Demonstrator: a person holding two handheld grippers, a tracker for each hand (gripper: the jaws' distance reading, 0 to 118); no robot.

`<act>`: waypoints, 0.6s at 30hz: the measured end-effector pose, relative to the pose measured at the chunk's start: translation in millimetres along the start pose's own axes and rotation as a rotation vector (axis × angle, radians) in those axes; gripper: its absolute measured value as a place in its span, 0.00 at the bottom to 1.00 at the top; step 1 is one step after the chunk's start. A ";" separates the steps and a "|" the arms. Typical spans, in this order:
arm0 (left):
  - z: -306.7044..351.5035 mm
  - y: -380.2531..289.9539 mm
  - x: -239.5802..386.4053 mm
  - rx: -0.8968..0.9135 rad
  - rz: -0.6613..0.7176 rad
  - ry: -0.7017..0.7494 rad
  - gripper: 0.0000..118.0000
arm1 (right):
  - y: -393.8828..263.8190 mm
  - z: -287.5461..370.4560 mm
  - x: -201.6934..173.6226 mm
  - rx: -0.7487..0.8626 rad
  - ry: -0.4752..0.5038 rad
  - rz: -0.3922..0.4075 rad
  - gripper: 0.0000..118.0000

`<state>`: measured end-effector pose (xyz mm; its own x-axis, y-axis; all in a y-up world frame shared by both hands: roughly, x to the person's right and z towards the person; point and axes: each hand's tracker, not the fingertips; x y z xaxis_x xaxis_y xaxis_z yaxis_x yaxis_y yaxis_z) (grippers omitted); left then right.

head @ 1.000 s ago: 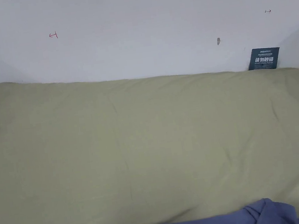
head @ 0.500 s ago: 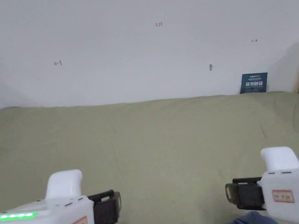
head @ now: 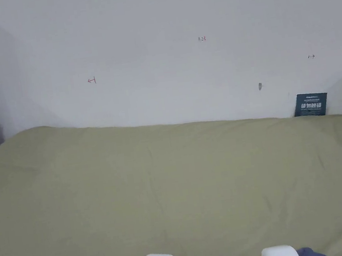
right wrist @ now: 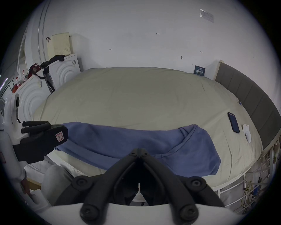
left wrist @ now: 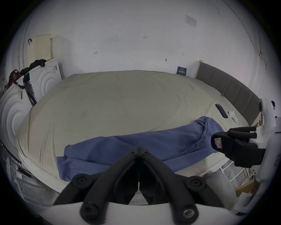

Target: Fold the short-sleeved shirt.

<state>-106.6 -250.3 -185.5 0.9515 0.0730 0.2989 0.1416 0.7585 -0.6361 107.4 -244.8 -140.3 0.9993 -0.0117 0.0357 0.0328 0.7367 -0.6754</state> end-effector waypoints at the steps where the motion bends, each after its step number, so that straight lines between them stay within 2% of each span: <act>1: 2.3 4.3 -2.2 0.002 0.010 -0.003 0.00 | 1.8 0.2 0.7 0.006 -0.002 0.000 0.01; 4: 3.0 17.0 -22.8 -0.007 0.031 -0.092 0.01 | 10.0 4.5 4.4 0.024 0.003 -0.006 0.01; 5: 1.7 23.4 -37.0 -0.027 0.042 -0.153 0.14 | 12.0 6.1 7.9 0.031 0.007 -0.010 0.01; 6: 0.2 27.7 -51.8 -0.053 0.097 -0.226 0.31 | 14.2 8.3 8.0 0.037 0.015 -0.013 0.01; 7: -1.5 31.7 -72.4 -0.088 0.170 -0.294 0.31 | 15.9 9.2 11.2 0.044 0.022 -0.021 0.01; 8: -1.1 33.9 -94.8 -0.090 0.235 -0.324 0.40 | 17.3 10.2 14.3 0.049 0.027 -0.032 0.01; 9: -1.8 36.6 -117.1 -0.076 0.290 -0.353 0.59 | 18.6 10.7 16.8 0.048 0.033 -0.038 0.01; 10: -1.8 37.4 -135.3 -0.077 0.310 -0.382 0.83 | 20.2 11.1 17.4 0.047 0.043 -0.041 0.01; 11: -0.7 37.5 -156.0 -0.090 0.323 -0.376 0.98 | 20.7 11.2 19.7 0.048 0.053 -0.048 0.01; 15: 3.2 28.9 -223.8 -0.168 0.327 -0.314 0.98 | 20.9 10.7 24.5 0.031 0.067 -0.065 0.01; 16: 0.3 24.4 -235.5 -0.196 0.314 -0.316 0.98 | 20.2 11.0 25.7 0.030 0.069 -0.065 0.01; 18: -9.4 7.9 -254.3 -0.258 0.373 -0.349 0.98 | 19.9 13.0 27.2 0.021 0.078 -0.066 0.01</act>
<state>-344.9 -268.9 -273.2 0.8094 0.5481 0.2107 -0.0824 0.4613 -0.8834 134.9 -221.7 -143.2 0.9934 -0.1122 0.0219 0.0988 0.7465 -0.6580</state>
